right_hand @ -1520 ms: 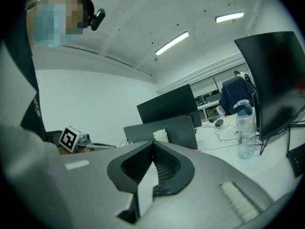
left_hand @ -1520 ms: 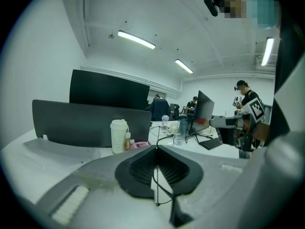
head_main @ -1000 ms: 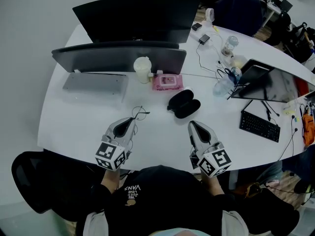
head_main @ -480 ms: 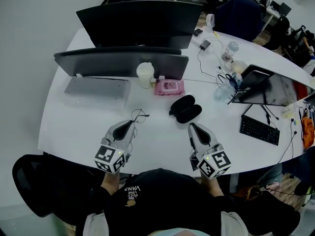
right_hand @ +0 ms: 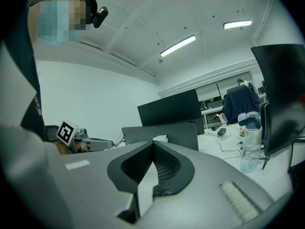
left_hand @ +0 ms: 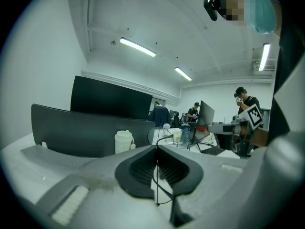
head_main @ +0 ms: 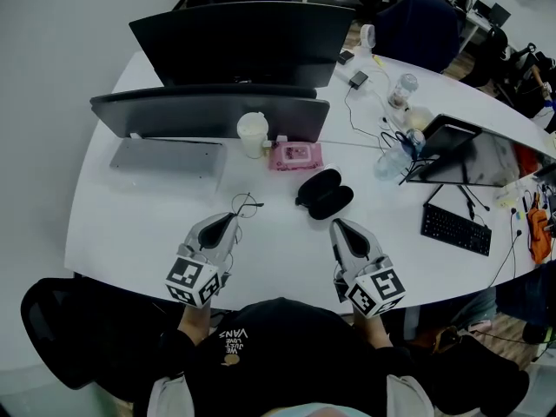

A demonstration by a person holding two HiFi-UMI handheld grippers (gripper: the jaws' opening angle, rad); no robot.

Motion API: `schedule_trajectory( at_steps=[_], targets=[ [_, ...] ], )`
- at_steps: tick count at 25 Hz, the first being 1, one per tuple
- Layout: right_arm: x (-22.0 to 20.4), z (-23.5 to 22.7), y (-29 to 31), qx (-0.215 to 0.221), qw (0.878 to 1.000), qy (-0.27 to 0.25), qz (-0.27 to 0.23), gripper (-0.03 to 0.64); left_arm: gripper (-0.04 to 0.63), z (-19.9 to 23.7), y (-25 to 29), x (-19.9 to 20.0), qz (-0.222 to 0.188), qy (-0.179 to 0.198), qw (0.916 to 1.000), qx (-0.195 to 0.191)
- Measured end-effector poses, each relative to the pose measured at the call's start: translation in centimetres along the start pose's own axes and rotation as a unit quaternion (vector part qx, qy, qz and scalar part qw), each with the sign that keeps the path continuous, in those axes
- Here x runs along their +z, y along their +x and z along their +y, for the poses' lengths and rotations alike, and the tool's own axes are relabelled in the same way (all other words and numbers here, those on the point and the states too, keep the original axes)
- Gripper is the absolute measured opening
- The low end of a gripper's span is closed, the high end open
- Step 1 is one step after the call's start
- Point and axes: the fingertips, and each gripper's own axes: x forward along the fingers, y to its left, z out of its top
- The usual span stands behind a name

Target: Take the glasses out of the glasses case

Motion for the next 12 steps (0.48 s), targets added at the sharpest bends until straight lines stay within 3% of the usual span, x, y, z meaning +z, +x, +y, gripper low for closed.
schedule_trajectory(
  at_steps=[12],
  targets=[
    [-0.36, 0.34, 0.33, 0.007, 1.000, 0.001, 0.005, -0.002, 0.009, -0.18, 0.14, 0.04, 0.001, -0.001, 1.0000, -0.002]
  ],
)
